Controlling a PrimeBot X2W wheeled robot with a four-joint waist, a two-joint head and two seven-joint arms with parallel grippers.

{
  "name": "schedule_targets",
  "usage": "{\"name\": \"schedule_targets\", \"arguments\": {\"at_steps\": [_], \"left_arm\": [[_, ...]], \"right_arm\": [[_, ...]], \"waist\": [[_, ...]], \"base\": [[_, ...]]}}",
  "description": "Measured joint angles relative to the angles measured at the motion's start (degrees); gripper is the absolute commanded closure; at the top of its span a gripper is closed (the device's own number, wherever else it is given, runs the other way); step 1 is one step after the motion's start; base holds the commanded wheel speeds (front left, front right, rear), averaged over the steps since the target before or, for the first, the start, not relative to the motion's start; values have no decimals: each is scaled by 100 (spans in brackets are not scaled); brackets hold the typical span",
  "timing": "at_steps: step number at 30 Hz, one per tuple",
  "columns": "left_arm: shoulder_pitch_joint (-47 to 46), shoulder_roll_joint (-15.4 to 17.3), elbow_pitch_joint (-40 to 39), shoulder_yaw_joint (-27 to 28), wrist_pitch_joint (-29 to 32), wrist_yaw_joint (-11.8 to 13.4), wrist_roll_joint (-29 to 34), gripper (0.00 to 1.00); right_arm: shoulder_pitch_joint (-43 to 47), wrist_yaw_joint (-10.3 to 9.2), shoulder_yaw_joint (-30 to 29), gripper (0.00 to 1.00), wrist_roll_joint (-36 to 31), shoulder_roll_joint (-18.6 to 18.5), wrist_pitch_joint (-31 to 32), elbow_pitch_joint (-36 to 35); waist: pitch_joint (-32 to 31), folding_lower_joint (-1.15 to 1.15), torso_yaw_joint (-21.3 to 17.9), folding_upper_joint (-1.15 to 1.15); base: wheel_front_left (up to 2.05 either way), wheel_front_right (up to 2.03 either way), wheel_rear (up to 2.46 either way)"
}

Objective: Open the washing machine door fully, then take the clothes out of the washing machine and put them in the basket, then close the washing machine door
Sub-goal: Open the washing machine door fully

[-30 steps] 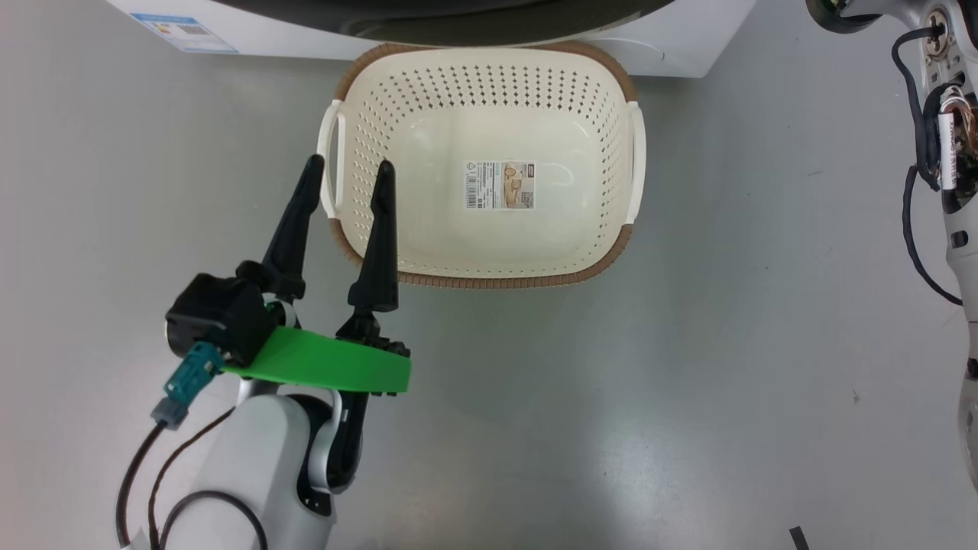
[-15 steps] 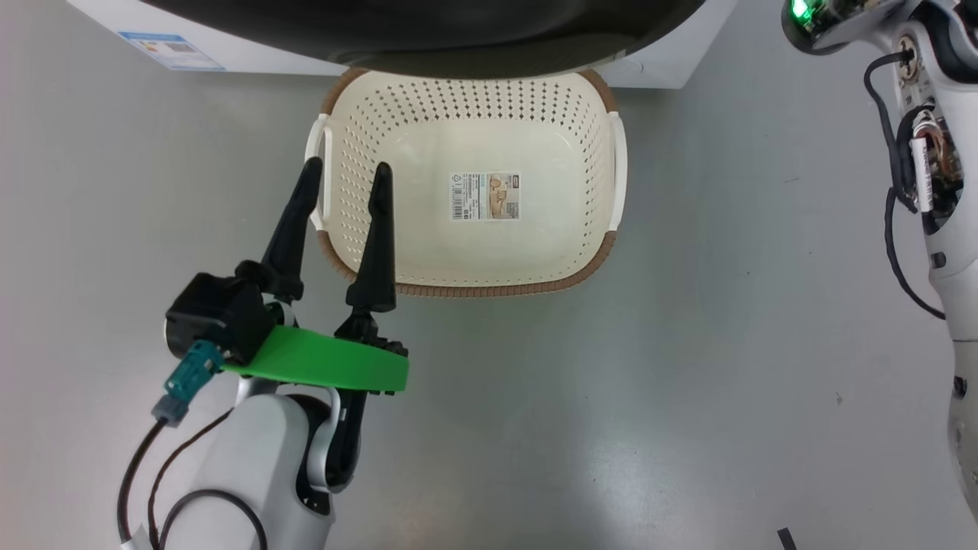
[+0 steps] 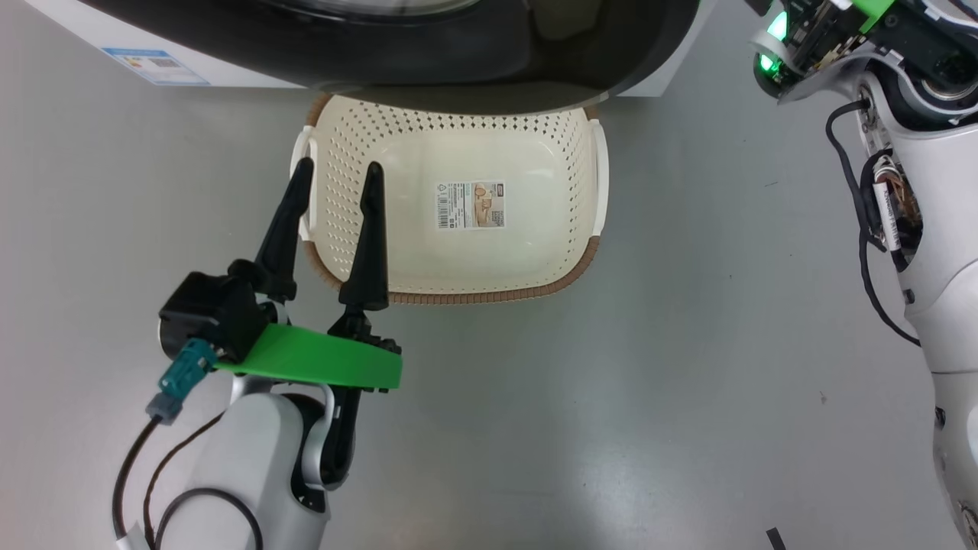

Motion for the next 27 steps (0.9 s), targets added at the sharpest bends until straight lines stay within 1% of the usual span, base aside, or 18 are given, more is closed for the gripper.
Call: {"name": "schedule_targets", "arguments": {"at_steps": [17,20,24,25,26,27], "left_arm": [[14,0,123,88,0,0,2,0],[20,1,125,119,0,0,3,0],[21,1,125,135,0,-2,5,0],[21,0,125,136,0,-2,9,0],[21,0,125,141,0,-3,9,0],[21,0,125,144,0,-3,9,0]], "right_arm": [[606,0,292,100,-7,103,166,-186],[604,0,300,100,-4,166,157,-186],[604,0,292,100,-16,194,-14,-278],[604,0,283,96,-19,201,-63,-318],[606,0,281,76,-34,204,-125,-353],[607,0,269,59,-60,211,-220,-370]], "waist": [[-385,0,-100,0],[-398,0,-143,0],[-370,0,-203,0],[-361,0,-218,0],[-355,0,-232,0],[-351,0,-248,0]], "base": [[0,0,0],[0,0,0],[0,0,0],[0,0,0],[0,0,0],[0,0,0]]}}
